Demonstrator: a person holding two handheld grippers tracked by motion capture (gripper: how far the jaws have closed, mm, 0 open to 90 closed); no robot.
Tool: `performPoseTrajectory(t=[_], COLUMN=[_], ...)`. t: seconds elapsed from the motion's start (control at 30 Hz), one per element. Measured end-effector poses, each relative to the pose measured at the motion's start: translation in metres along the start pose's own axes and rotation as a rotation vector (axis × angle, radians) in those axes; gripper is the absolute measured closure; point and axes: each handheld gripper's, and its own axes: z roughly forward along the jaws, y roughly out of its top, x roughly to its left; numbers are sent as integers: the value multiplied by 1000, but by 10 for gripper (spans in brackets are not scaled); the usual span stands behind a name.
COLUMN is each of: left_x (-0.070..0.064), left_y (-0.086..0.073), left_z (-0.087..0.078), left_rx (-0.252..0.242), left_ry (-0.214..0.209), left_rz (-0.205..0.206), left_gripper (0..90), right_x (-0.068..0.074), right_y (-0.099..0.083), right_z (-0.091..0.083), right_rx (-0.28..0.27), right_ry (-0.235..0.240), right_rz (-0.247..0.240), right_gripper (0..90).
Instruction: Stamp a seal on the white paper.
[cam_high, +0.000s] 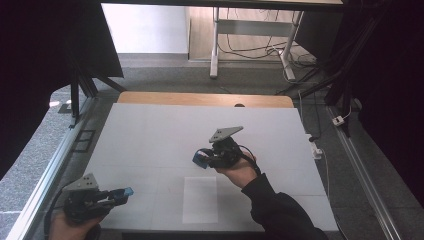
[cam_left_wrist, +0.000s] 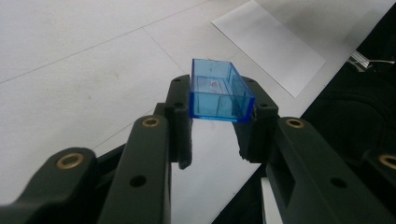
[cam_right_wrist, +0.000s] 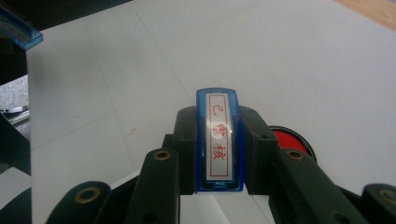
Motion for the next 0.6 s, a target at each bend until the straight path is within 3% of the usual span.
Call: performPoseTrajectory(t=[0.6], left_x=[0], left_y=[0], left_z=[0], left_rx=[0], left_ry=[-1], left_rz=[0], left_gripper=[686], right_x=[23], right_y=[-9], right_z=[-15], right_rx=[0], right_ry=[34], right_rz=[-17], right_gripper=[702])
